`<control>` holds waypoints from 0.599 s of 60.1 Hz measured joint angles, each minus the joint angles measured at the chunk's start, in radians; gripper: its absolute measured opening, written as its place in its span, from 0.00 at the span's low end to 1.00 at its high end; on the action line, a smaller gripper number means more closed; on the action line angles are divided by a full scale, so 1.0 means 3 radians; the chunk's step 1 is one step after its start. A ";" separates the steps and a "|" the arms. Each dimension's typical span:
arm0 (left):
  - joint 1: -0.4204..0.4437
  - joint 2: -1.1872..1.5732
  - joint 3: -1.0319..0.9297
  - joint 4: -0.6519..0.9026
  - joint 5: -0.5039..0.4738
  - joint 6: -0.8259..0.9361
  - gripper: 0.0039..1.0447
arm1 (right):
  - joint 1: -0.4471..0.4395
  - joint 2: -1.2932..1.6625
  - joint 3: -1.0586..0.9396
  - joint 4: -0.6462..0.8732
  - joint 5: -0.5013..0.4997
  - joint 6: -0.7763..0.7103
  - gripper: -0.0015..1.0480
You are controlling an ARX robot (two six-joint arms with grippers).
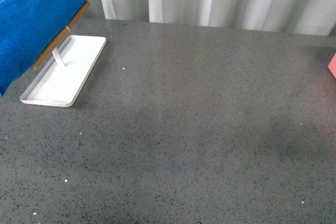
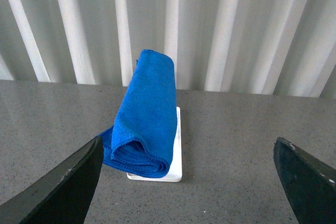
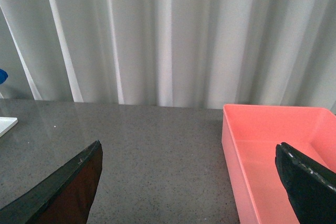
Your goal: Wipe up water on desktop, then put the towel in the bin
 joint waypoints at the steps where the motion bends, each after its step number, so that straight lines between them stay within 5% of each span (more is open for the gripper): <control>1: 0.0000 0.0000 0.0000 0.0000 0.0000 0.0000 0.94 | 0.0000 0.0000 0.0000 0.0000 0.0001 0.0000 0.93; 26: 0.0000 0.0015 0.0005 -0.0018 0.0006 -0.0019 0.94 | 0.0000 0.0000 0.0000 0.0000 0.0001 0.0000 0.93; 31: -0.0071 0.0456 0.0326 -0.0806 -0.0061 -0.0308 0.94 | 0.0000 0.0000 0.0000 0.0000 0.0000 0.0000 0.93; 36: -0.0165 0.0885 0.0547 -0.0926 -0.0153 -0.0413 0.94 | 0.0000 0.0000 0.0000 0.0000 0.0001 0.0000 0.93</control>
